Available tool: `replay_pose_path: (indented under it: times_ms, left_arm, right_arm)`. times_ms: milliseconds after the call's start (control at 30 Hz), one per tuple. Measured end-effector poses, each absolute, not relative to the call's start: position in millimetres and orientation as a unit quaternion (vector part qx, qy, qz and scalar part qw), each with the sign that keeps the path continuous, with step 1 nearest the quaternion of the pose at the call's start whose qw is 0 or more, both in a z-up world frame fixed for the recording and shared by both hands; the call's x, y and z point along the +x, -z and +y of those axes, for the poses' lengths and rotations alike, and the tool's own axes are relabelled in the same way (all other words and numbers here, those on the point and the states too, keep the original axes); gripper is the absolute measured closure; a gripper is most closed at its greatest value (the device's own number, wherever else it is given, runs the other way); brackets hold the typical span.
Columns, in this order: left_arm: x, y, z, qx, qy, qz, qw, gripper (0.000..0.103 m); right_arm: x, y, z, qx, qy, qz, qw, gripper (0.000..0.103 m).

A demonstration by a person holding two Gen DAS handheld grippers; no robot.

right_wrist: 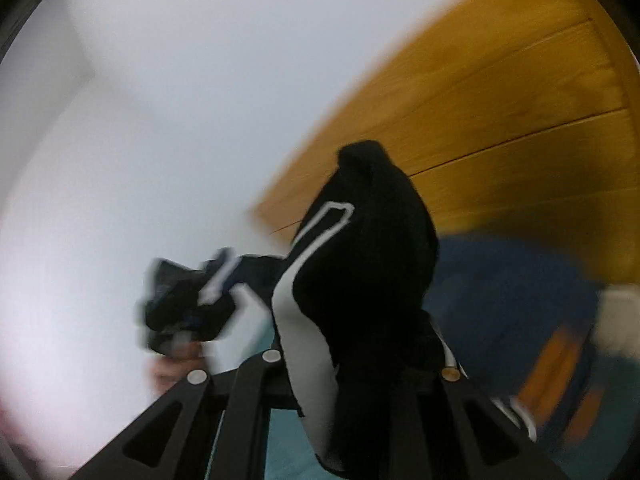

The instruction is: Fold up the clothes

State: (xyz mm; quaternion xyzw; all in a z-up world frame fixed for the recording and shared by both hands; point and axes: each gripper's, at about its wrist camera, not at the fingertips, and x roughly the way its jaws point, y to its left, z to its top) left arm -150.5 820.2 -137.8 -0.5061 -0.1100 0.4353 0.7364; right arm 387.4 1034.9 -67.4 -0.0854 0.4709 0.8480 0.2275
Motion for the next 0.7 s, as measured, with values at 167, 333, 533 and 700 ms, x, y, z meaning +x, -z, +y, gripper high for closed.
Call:
replay_pose_path:
  times_ms: [167,333,533,700]
  left_arm:
    - [-147.6,220.3,926.3,-0.586,-0.436,-0.008,0.683,0.086]
    - [-148.2,250.8,933.4,-0.640,-0.392,-0.016,0.661,0.081]
    - [-128.6,269.2,796.6,-0.652,-0.411,-0.112,0.627,0.021]
    - [-93.2,311.6,751.4,-0.701,-0.385,-0.147,0.583,0.021]
  right_arm:
    - [414.1,169.8,1113.4,-0.090,-0.766,0.576,0.270,0.093]
    - [425.8,190.7,1105.3,-0.108,-0.732,0.638,0.213,0.065]
    - [443.3,189.6,1000.4,-0.164,-0.715,0.644,0.219,0.046]
    - [426.7,203.6,951.9,-0.215,-0.712,0.643,0.184,0.043]
